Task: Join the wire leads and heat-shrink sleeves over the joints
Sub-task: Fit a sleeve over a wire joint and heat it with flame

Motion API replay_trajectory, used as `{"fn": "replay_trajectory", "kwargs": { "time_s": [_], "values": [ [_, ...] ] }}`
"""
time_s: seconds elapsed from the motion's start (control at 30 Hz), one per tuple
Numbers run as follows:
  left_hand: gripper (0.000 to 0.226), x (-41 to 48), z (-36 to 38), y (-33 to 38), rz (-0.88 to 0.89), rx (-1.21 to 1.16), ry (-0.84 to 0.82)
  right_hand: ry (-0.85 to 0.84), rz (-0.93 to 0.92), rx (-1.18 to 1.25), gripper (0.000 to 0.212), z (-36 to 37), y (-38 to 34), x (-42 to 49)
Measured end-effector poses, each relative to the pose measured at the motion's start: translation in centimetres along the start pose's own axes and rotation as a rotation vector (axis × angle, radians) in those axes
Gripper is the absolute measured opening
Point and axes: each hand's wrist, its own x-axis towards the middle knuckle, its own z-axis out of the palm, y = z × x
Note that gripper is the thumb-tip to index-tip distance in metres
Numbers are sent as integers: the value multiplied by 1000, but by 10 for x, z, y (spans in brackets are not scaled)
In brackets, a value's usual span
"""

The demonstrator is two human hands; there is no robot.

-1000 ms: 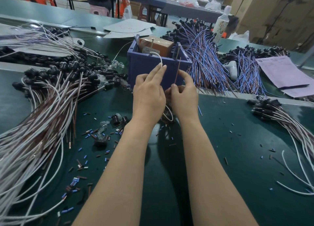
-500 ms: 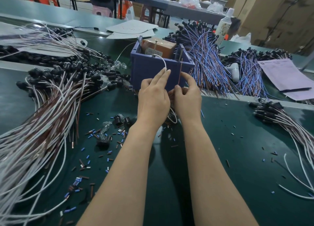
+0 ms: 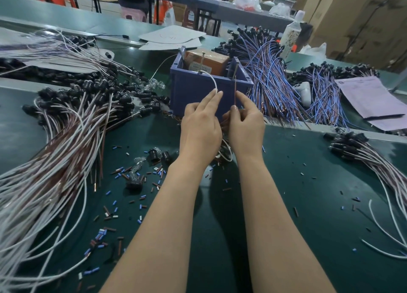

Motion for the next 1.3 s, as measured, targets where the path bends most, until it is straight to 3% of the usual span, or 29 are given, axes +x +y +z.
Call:
{"fn": "replay_trajectory", "kwargs": {
  "time_s": [1.0, 1.1, 1.2, 1.27, 1.3],
  "values": [
    [53, 1, 6, 2, 24, -3, -53, -24, -17, 93, 34, -1, 4, 4],
    [37, 1, 4, 6, -1, -197, -57, 27, 99, 240, 18, -4, 5, 7],
    [24, -3, -1, 9, -137, -317, -27, -48, 388, 360, 32, -11, 4, 11],
    [16, -7, -2, 9, -218, -278, -32, -141, 446, 189, 24, -14, 4, 9],
    [13, -9, -2, 8, -256, -245, -53, -171, 392, 8, 18, -15, 6, 9]
  ]
}}
